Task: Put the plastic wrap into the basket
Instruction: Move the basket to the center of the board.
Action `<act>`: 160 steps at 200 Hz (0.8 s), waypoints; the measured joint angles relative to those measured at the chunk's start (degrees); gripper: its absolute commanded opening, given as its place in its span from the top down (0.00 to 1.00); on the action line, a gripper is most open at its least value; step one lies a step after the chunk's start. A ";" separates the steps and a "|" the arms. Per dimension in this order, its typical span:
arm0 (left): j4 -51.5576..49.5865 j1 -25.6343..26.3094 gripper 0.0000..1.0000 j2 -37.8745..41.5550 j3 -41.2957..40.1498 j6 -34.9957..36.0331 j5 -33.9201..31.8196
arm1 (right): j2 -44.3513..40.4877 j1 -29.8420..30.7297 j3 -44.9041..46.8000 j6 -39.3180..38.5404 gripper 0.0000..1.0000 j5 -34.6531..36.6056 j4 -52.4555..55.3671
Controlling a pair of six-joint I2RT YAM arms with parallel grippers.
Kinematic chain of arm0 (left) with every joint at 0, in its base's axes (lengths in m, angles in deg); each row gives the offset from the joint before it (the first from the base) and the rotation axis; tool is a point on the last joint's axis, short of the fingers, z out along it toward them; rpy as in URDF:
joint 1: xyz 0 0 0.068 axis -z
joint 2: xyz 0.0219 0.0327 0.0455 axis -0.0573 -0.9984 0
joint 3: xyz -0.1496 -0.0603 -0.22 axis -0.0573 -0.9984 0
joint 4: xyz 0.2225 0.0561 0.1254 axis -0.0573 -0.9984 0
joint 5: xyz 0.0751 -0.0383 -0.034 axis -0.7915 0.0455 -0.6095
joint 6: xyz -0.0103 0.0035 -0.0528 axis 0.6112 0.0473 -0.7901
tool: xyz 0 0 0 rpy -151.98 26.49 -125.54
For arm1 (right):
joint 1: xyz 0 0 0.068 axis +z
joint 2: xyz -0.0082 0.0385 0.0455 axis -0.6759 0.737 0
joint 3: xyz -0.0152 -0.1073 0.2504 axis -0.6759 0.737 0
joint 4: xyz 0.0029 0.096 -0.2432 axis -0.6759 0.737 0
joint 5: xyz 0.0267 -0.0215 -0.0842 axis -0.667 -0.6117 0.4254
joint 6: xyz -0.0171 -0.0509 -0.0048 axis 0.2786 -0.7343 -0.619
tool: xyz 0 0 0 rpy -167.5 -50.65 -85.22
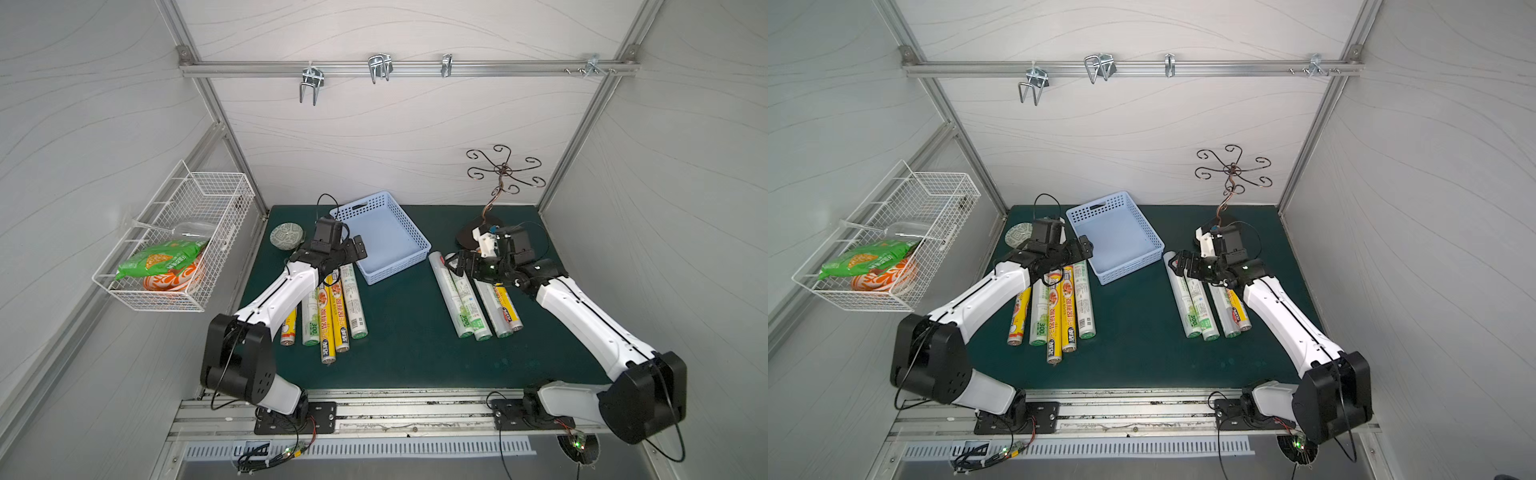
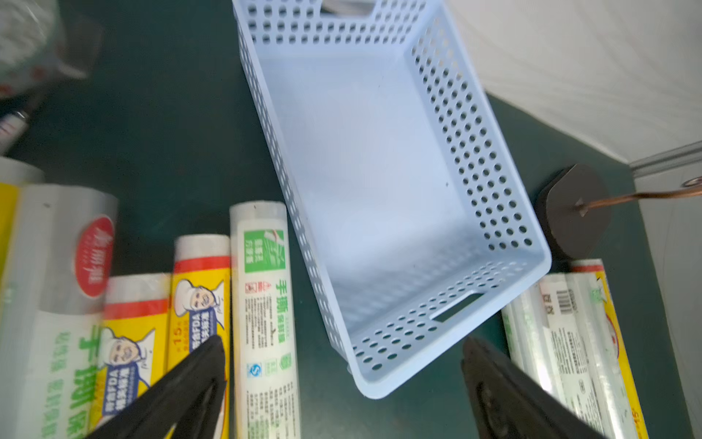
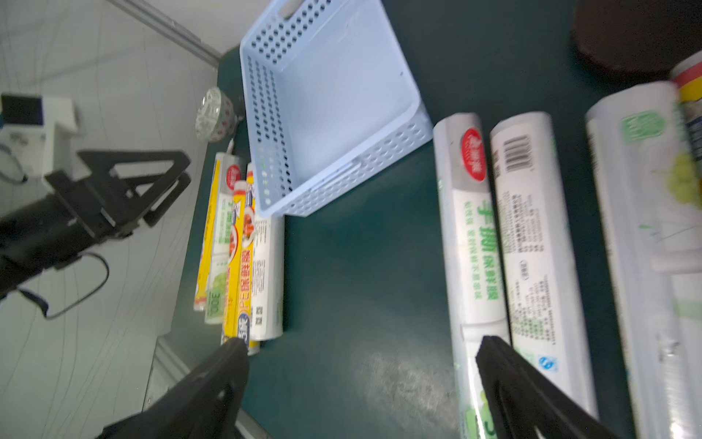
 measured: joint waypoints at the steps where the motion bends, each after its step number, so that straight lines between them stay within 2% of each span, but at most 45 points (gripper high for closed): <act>1: -0.09 0.00 0.01 -0.24 0.22 -0.04 0.09 | 0.04 0.11 -0.04 -0.02 0.01 0.00 0.09; 31: -8.04 0.00 0.02 -10.16 11.06 -1.33 0.96 | 2.21 4.94 -0.50 0.00 0.01 0.70 3.28; 56: -13.07 0.00 0.12 -18.40 19.89 -1.53 0.09 | 3.19 8.41 -0.48 0.02 0.01 1.86 4.39; 71: -15.89 -0.13 0.21 -22.58 23.93 -1.57 -0.94 | 3.67 9.99 -0.48 0.04 0.01 2.16 4.68; 80: -17.09 -0.22 0.24 -24.55 25.64 -1.27 -1.29 | 3.98 10.40 -0.48 0.04 0.01 2.32 4.72; 109: -19.78 -1.07 0.43 -28.74 28.68 -1.22 -1.97 | 4.55 10.54 -0.22 -0.02 0.01 3.17 5.33; 147: -21.20 -2.91 0.59 -30.88 30.18 -1.11 -1.81 | 4.55 10.54 -0.15 -0.79 0.01 4.70 6.71; 160: -21.35 -3.32 0.67 -31.19 30.49 -1.03 -1.77 | 4.55 10.54 -0.15 -0.98 0.01 5.20 7.30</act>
